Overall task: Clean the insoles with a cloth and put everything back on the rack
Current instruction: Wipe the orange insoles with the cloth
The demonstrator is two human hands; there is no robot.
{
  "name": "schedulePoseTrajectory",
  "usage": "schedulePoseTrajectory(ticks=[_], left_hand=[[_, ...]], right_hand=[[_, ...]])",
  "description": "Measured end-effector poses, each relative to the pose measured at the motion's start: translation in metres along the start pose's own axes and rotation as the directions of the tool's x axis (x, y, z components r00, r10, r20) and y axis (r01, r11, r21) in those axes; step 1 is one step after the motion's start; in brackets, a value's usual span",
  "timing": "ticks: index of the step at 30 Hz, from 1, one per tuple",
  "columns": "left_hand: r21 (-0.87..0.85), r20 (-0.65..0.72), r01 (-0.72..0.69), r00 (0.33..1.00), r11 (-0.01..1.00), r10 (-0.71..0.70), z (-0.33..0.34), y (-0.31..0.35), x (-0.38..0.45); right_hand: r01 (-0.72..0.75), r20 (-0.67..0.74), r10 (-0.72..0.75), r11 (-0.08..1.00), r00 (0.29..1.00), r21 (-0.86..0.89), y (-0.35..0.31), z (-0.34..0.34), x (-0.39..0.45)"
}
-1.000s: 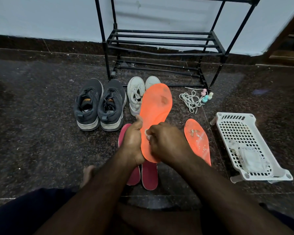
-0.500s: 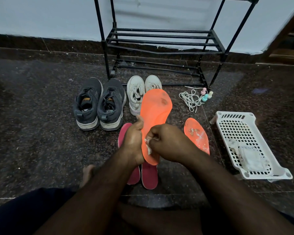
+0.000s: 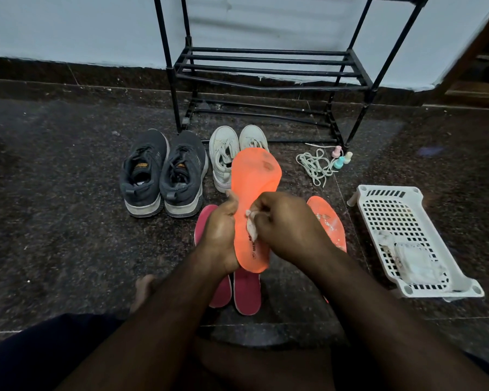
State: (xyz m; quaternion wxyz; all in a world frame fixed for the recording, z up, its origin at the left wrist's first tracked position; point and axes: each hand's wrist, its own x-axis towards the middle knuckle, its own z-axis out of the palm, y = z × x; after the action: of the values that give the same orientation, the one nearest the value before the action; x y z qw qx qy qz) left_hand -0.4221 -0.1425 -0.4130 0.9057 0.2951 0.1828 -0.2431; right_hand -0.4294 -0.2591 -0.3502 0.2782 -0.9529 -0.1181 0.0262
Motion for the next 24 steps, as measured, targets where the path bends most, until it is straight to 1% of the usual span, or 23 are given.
schedulePoseTrajectory(ticks=[1,2,3,5,6,7,8,10,12,13,15,16,19,20,22,24], left_hand=[[-0.005,-0.017,0.004,1.0,1.0,-0.004,0.0,0.0,-0.001],[-0.01,-0.033,0.006,0.999,1.0,-0.007,0.0,0.001,-0.002],[-0.008,-0.041,0.004,0.999,1.0,-0.004,-0.002,0.001,0.001],[0.026,-0.059,-0.018,0.998,0.999,0.02,-0.003,0.002,0.001],[0.031,-0.061,-0.024,0.998,0.999,0.025,-0.002,0.002,-0.001],[0.023,-0.057,-0.024,0.998,0.999,0.026,-0.003,0.002,0.001],[0.013,-0.046,-0.022,0.999,1.0,0.023,-0.003,0.003,0.0],[-0.02,0.017,-0.002,1.0,1.0,0.003,0.0,0.004,-0.001],[-0.038,0.063,0.001,0.998,0.999,0.001,0.002,0.004,-0.002],[-0.017,0.06,-0.005,0.998,1.0,0.006,0.002,0.004,-0.002],[0.0,0.057,-0.013,0.998,1.0,0.013,0.002,0.003,-0.004],[-0.014,0.056,-0.013,0.998,1.0,0.013,0.004,0.003,-0.006],[-0.055,0.021,-0.024,0.999,0.998,0.026,0.003,0.004,-0.005],[-0.052,0.002,-0.025,1.0,0.998,0.025,0.002,0.005,-0.005],[-0.051,-0.015,-0.03,0.999,0.998,0.029,0.001,0.004,-0.005],[-0.04,-0.013,-0.017,1.0,0.999,0.017,0.001,0.003,-0.005]], right_hand=[[0.006,-0.031,-0.006,1.0,0.999,-0.013,0.0,0.003,0.001],[0.024,-0.019,-0.025,0.999,1.0,-0.032,-0.001,0.007,0.001],[0.055,0.032,-0.053,0.997,0.998,-0.058,-0.002,0.011,0.0],[0.097,0.183,-0.084,0.993,0.98,-0.063,-0.003,0.014,-0.003],[0.092,0.245,-0.083,0.995,0.966,-0.025,-0.001,0.012,-0.003],[0.073,0.272,-0.079,0.997,0.959,0.033,0.001,0.007,-0.002],[0.044,0.249,-0.066,0.995,0.966,0.092,0.003,0.001,-0.002],[-0.021,0.093,0.002,0.98,0.996,0.199,0.011,-0.01,0.001],[-0.027,-0.042,0.04,0.964,0.998,0.265,0.017,-0.017,0.001],[-0.01,-0.073,0.032,0.961,0.997,0.276,0.017,-0.018,0.0],[0.047,-0.09,-0.028,0.973,0.996,0.224,0.015,-0.012,-0.002],[0.085,-0.068,-0.074,0.981,0.995,0.172,0.014,-0.009,-0.003],[0.181,0.071,-0.185,0.982,0.98,0.05,0.01,0.0,-0.004],[0.213,0.084,-0.214,0.977,0.973,0.02,0.01,0.003,-0.003],[0.239,0.04,-0.238,0.971,0.97,-0.006,0.011,0.008,-0.004],[0.233,-0.039,-0.235,0.972,0.971,-0.042,0.011,0.012,-0.005]])
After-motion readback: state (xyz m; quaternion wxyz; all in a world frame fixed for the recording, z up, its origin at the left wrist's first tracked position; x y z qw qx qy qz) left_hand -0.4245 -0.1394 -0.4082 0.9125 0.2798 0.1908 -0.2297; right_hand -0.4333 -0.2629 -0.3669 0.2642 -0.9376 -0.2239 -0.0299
